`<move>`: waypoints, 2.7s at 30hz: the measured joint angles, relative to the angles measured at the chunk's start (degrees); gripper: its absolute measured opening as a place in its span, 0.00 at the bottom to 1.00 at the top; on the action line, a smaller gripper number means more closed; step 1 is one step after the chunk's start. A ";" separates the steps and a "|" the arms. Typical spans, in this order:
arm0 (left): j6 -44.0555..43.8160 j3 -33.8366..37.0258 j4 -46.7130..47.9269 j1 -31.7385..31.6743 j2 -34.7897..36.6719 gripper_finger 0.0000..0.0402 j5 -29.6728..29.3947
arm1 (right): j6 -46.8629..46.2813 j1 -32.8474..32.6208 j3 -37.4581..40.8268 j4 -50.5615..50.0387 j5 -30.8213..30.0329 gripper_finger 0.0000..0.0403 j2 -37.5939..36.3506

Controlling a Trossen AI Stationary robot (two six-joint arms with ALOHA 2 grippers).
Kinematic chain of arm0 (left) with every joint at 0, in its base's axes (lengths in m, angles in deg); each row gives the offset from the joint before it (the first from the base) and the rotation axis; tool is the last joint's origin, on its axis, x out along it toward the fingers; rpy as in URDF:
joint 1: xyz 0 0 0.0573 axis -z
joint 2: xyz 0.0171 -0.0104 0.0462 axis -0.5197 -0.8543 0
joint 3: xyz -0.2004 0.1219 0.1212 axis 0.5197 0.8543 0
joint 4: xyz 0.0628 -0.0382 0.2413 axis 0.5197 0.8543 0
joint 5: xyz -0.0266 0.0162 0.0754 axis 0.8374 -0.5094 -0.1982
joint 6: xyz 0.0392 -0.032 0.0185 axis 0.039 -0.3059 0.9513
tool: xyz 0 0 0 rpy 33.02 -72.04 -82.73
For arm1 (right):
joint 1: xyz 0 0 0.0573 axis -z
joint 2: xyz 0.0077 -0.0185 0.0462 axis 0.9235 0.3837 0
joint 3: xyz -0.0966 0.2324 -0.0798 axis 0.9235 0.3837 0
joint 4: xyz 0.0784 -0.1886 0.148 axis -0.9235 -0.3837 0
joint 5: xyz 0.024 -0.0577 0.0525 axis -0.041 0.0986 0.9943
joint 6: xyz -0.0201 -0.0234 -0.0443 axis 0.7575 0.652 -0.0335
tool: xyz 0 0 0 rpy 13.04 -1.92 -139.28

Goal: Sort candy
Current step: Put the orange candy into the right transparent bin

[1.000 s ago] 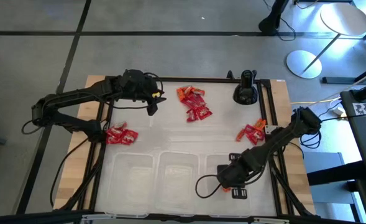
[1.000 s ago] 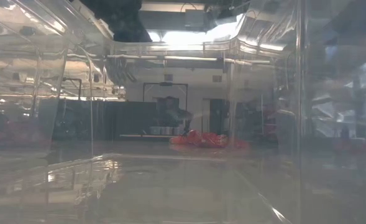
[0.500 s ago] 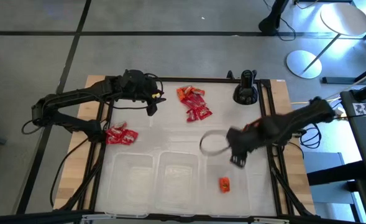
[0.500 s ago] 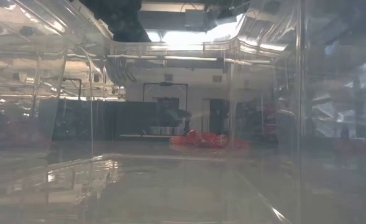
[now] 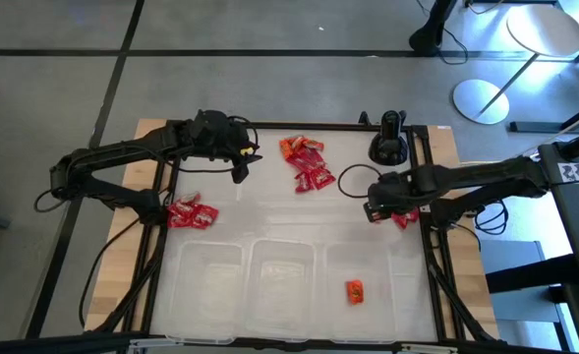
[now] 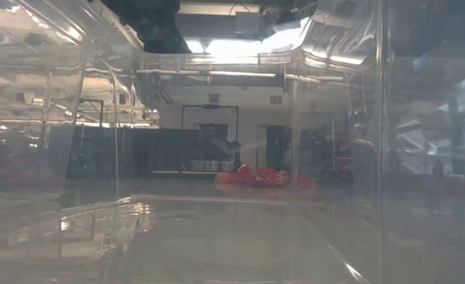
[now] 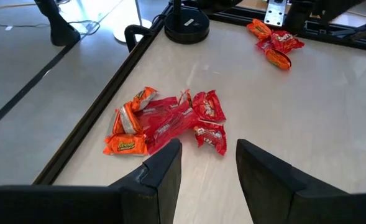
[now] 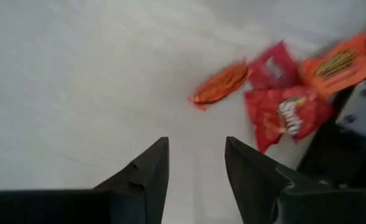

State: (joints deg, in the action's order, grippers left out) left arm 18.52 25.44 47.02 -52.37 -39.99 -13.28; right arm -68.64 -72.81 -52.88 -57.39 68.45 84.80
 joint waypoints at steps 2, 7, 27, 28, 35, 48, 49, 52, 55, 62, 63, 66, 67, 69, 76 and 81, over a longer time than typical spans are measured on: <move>-0.01 0.00 0.05 0.00 0.00 0.36 0.00 | -1.36 1.18 3.65 3.19 1.29 0.44 -0.06; 0.45 0.00 0.14 0.00 0.00 0.36 0.00 | -4.94 3.46 10.00 10.27 2.71 0.53 0.16; 6.03 0.00 0.18 0.02 0.00 0.36 0.00 | -14.63 5.17 24.22 23.47 -1.15 0.46 0.28; 6.05 0.00 0.20 0.02 0.00 0.36 0.00 | -14.79 5.14 24.61 23.88 -1.71 0.46 0.29; 6.03 0.00 0.32 0.02 0.02 0.36 0.00 | -14.97 5.14 27.53 27.67 -3.87 0.46 0.37; 5.79 0.00 0.51 0.02 0.02 0.36 0.00 | -10.64 5.03 26.31 33.24 -4.69 0.12 0.48; 5.78 0.00 0.51 0.02 0.02 0.36 0.00 | -9.50 5.03 25.30 32.57 -4.68 0.10 0.50; 5.77 0.00 0.49 0.02 0.02 0.36 0.00 | -6.35 5.03 20.60 30.52 -4.70 0.08 0.48; 5.75 0.00 0.49 0.02 0.02 0.36 0.00 | -2.96 5.01 14.38 25.27 -4.66 0.10 0.48; 5.18 0.00 0.44 0.02 0.02 0.36 0.00 | 8.80 3.72 -4.09 14.62 -3.15 0.13 0.45; 5.18 0.00 0.42 0.02 0.02 0.36 0.01 | 10.57 2.77 -6.37 14.15 -2.30 0.13 0.42; 5.20 0.00 0.36 0.01 0.02 0.36 0.00 | 13.15 -0.79 -11.30 13.99 0.82 0.14 0.52; 5.18 0.00 0.30 0.00 0.02 0.36 0.02 | 13.11 -2.18 -12.20 13.95 1.68 0.14 0.77; 5.20 0.00 0.22 0.02 0.02 0.36 0.01 | 13.15 -5.37 -12.79 14.14 3.58 0.14 1.60; 5.28 0.00 0.07 0.02 0.02 0.36 0.00 | 20.76 -18.93 -12.07 20.49 11.05 0.14 10.13; 5.35 0.00 -0.23 -0.04 0.02 0.36 0.00 | 24.18 -26.49 -12.07 26.26 11.91 0.14 16.46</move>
State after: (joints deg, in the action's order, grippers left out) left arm 23.87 25.44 46.78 -52.42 -39.97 -13.28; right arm -44.45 -99.30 -64.95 -31.12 80.37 101.27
